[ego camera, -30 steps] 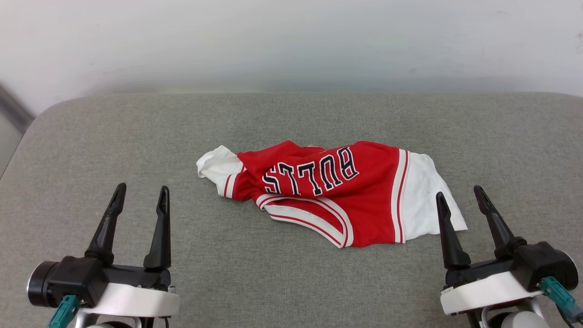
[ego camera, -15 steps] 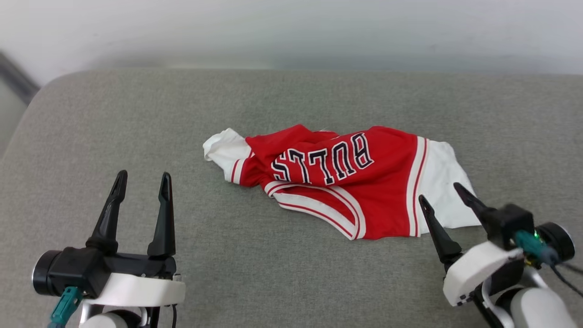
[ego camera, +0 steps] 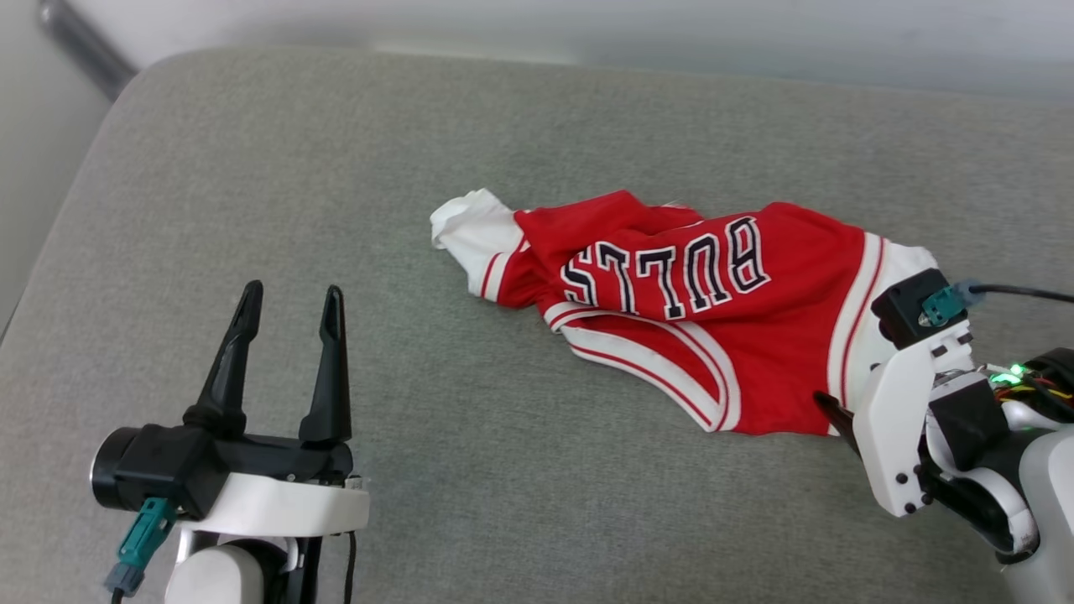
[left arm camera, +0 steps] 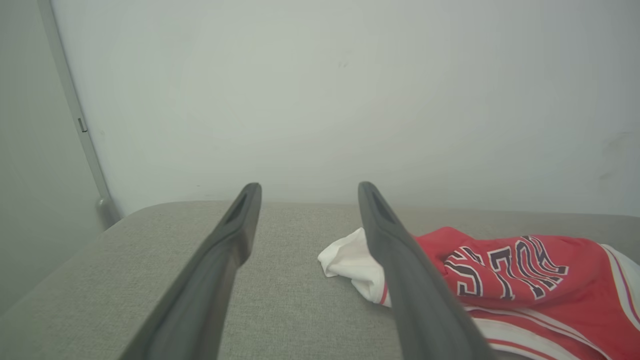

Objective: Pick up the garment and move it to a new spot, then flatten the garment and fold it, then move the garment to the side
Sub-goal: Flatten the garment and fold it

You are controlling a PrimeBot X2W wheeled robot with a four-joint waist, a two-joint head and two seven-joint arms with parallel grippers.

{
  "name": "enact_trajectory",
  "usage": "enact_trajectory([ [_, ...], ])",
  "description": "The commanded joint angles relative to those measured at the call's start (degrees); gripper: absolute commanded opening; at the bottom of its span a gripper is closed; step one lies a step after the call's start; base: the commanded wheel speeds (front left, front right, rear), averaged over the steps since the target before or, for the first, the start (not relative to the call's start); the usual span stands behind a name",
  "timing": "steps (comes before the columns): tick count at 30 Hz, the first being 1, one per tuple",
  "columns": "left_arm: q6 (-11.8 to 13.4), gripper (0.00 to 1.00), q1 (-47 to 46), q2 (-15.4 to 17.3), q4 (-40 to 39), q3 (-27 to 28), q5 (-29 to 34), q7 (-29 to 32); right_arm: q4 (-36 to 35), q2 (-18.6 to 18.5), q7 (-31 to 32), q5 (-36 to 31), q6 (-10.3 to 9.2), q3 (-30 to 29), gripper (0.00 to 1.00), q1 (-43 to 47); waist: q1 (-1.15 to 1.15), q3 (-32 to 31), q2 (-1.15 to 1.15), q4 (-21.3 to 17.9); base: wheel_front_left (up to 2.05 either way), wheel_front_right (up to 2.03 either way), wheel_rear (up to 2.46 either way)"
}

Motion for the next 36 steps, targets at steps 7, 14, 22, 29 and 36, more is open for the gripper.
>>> enact_trajectory([
  [7, -0.1, 1.00, -2.0, -0.4, 0.2, -1.6, -0.1, -0.1, 2.8, -0.3, 6.2, 0.7, -0.03, -1.6, 1.00, -1.7, 0.00, 3.4, 0.00, 4.4, 0.00, 0.00, 0.00],
  [14, -0.1, 1.00, -2.2, -0.7, 0.7, -2.5, -0.4, -0.2, 7.1, -0.9, 6.7, 0.3, -0.03, -1.0, 1.00, 0.9, 0.00, 3.8, 0.00, 6.8, 0.00, 0.00, 0.00],
  [22, -0.1, 1.00, -1.1, -0.8, 1.4, -1.8, -0.6, -0.2, 12.1, -2.6, 5.8, 1.5, -0.02, 0.7, 0.00, 5.5, 0.00, 2.0, 0.00, 6.6, 0.00, 0.00, 0.00],
  [29, -0.1, 1.00, 0.3, -0.2, 1.6, -0.5, -0.4, -0.2, 10.4, -6.0, 2.8, 2.5, -0.07, -2.6, 0.00, 6.9, 0.00, -1.3, 0.00, 2.9, 0.00, 0.00, 0.00],
  [36, -0.1, 1.00, 1.7, 0.2, 1.6, 0.4, -0.4, -0.2, 6.3, -8.2, 3.4, 3.3, -0.06, -7.7, 0.00, 12.8, 0.00, -3.7, 0.00, 0.0, 0.00, 0.00, 0.00],
])
